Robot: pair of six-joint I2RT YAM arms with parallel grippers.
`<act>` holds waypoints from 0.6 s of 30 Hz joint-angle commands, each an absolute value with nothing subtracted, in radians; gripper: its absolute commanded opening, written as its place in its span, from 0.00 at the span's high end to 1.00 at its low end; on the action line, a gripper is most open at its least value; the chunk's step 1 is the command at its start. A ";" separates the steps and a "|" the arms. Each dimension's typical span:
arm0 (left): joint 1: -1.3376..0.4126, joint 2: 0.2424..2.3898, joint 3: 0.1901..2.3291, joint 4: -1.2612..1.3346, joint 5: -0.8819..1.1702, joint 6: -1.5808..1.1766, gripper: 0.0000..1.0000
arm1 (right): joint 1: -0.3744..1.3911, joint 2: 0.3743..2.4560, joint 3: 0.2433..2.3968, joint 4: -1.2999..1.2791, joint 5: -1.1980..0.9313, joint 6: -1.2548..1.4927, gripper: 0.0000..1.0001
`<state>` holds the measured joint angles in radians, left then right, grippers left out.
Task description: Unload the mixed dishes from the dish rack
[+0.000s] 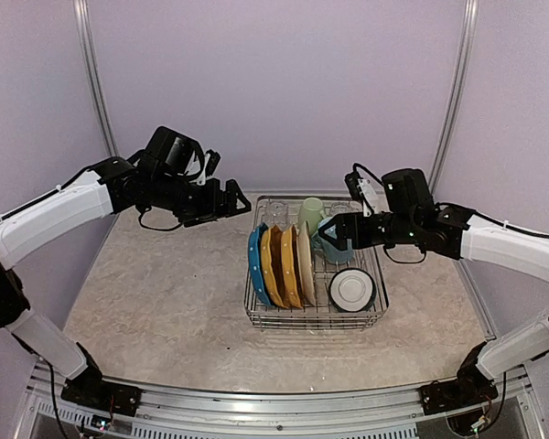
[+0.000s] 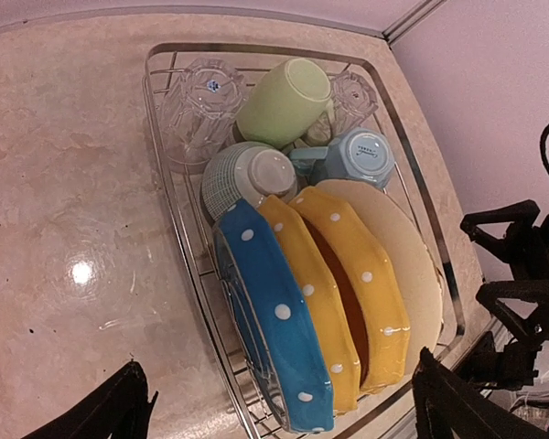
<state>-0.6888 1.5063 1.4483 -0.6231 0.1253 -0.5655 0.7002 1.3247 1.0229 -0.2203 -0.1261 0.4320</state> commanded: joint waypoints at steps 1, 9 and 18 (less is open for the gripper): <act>-0.719 1.555 1.504 -0.678 0.036 -0.534 0.05 | 0.739 1.359 1.045 -0.152 -0.151 0.498 0.18; -0.724 1.543 1.499 -0.667 0.016 -0.534 0.04 | 0.805 1.477 1.107 -0.150 -0.123 0.535 0.30; -0.724 1.530 1.481 -0.662 0.010 -0.537 0.04 | 0.867 1.551 1.201 -0.270 0.044 0.543 0.50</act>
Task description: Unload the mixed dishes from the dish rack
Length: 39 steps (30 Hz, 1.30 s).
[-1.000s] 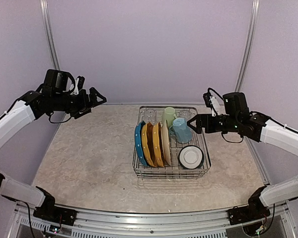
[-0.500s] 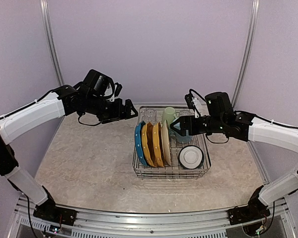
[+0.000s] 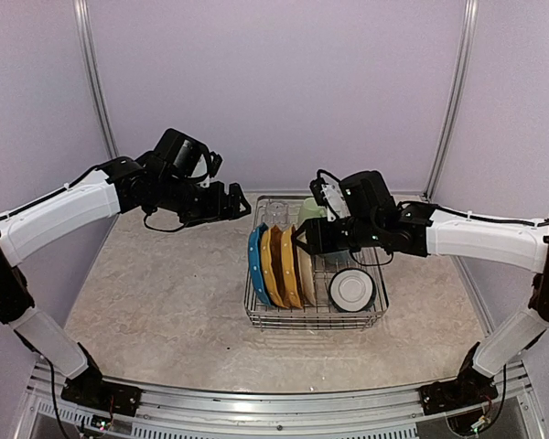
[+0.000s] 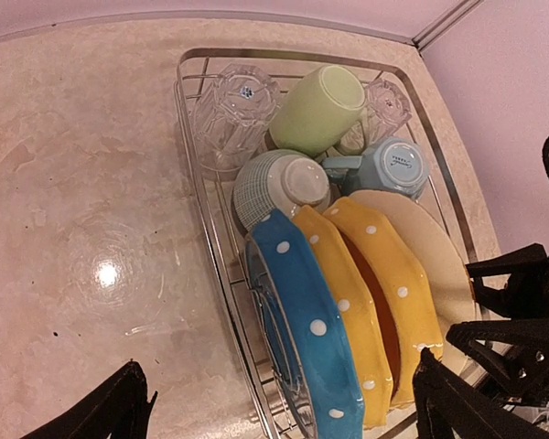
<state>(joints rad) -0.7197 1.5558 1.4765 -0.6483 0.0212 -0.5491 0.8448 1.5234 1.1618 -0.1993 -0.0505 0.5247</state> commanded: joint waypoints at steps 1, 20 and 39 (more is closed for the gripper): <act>-0.724 1.529 1.480 -0.660 0.011 -0.537 0.04 | 0.869 1.558 1.203 -0.277 0.055 0.550 0.54; -0.724 1.532 1.485 -0.663 0.011 -0.535 0.04 | 0.951 1.694 1.354 -0.465 0.247 0.655 0.66; -0.724 1.533 1.477 -0.675 0.003 -0.529 0.04 | 0.998 1.722 1.475 -0.580 0.339 0.756 1.00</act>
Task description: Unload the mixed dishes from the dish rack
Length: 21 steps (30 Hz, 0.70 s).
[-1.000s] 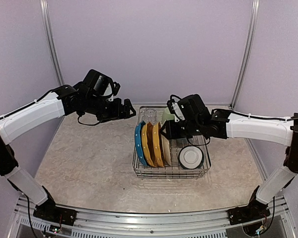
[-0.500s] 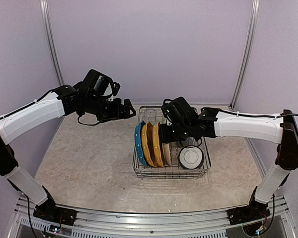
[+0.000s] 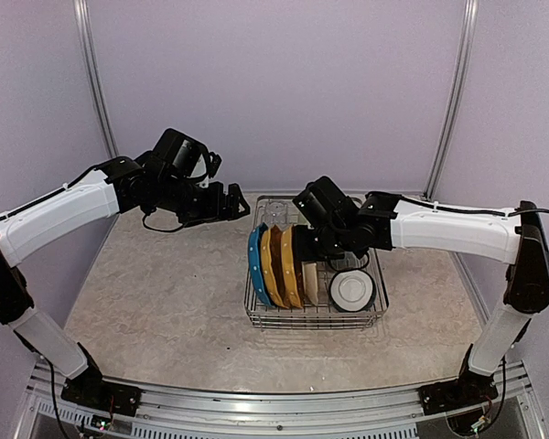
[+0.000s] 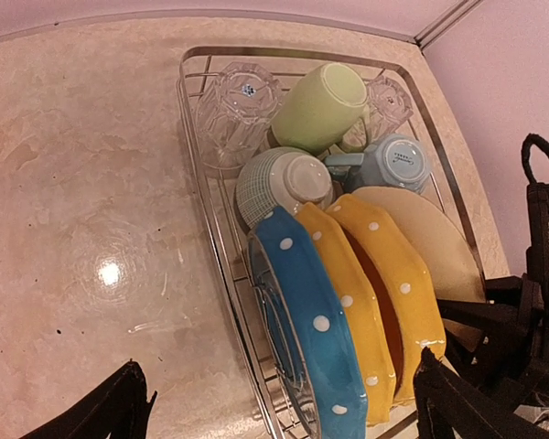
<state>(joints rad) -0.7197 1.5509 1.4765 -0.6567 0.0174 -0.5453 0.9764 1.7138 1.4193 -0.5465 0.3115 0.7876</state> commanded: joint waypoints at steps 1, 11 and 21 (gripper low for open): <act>-0.724 1.531 1.476 -0.675 0.003 -0.530 0.04 | 1.000 1.714 1.477 -0.579 0.344 0.757 1.00; -0.724 1.524 1.472 -0.667 0.003 -0.532 0.03 | 1.003 1.568 1.469 -0.497 0.373 0.694 1.00; -0.724 1.502 1.465 -0.654 -0.027 -0.544 0.03 | 1.003 1.468 1.437 -0.430 0.383 0.518 1.00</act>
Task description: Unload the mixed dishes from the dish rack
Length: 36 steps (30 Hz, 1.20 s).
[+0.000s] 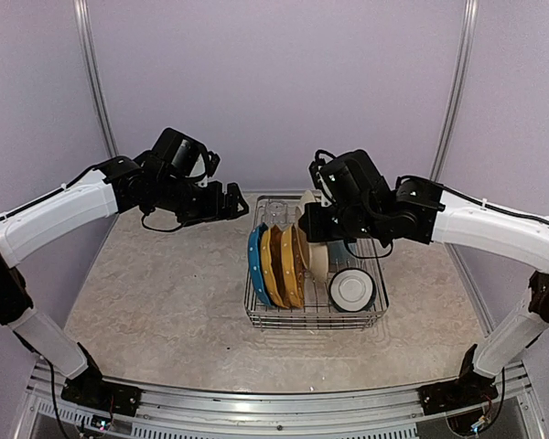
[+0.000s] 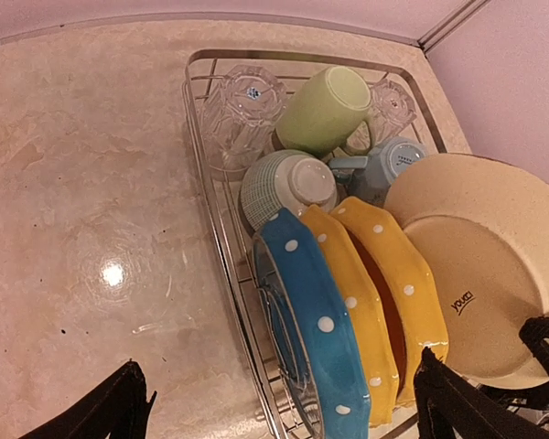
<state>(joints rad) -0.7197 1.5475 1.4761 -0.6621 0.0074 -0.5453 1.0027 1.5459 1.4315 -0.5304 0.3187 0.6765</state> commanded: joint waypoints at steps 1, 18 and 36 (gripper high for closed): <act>-0.724 1.498 1.463 -0.652 -0.028 -0.547 0.03 | 1.003 1.453 1.419 -0.395 0.361 0.459 1.00; -0.541 1.411 1.369 -0.413 0.511 -0.827 0.02 | 0.988 1.146 1.051 0.070 0.095 -0.706 1.00; -0.591 1.701 1.605 -0.427 0.728 -1.083 0.12 | 0.911 1.338 1.111 0.130 0.051 -1.015 1.00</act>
<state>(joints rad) -0.5610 1.6592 1.5280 -0.3653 0.7357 -1.0969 0.9131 1.3495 1.0374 -0.0364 0.0532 -0.9413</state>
